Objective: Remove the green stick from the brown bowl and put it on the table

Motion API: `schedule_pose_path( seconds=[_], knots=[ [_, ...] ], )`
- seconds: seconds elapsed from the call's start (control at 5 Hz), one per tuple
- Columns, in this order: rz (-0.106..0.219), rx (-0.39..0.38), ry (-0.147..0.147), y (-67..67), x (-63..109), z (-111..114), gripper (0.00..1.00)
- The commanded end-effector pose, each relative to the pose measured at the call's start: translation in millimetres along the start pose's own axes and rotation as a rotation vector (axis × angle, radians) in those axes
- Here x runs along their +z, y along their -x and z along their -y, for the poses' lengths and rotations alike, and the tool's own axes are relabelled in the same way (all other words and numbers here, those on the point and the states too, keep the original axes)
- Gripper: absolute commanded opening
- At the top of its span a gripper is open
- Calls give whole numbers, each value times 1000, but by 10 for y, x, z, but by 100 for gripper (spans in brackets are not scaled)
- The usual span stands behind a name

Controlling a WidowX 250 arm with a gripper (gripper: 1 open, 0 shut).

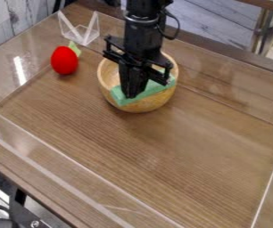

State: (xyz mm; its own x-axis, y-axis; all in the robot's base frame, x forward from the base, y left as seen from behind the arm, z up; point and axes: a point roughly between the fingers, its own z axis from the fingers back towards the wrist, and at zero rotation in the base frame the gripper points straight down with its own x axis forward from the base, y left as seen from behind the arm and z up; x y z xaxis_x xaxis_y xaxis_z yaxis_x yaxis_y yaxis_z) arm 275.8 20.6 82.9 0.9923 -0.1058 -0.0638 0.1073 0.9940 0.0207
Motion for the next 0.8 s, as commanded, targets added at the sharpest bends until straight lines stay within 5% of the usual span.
schedule_pose_path(
  seconds=[0.0, 0.6],
  knots=[
    [30, -23, -14, -130, 0, 35, 0],
    [64, -47, -20, -409, -100, -225, 0]
  ],
)
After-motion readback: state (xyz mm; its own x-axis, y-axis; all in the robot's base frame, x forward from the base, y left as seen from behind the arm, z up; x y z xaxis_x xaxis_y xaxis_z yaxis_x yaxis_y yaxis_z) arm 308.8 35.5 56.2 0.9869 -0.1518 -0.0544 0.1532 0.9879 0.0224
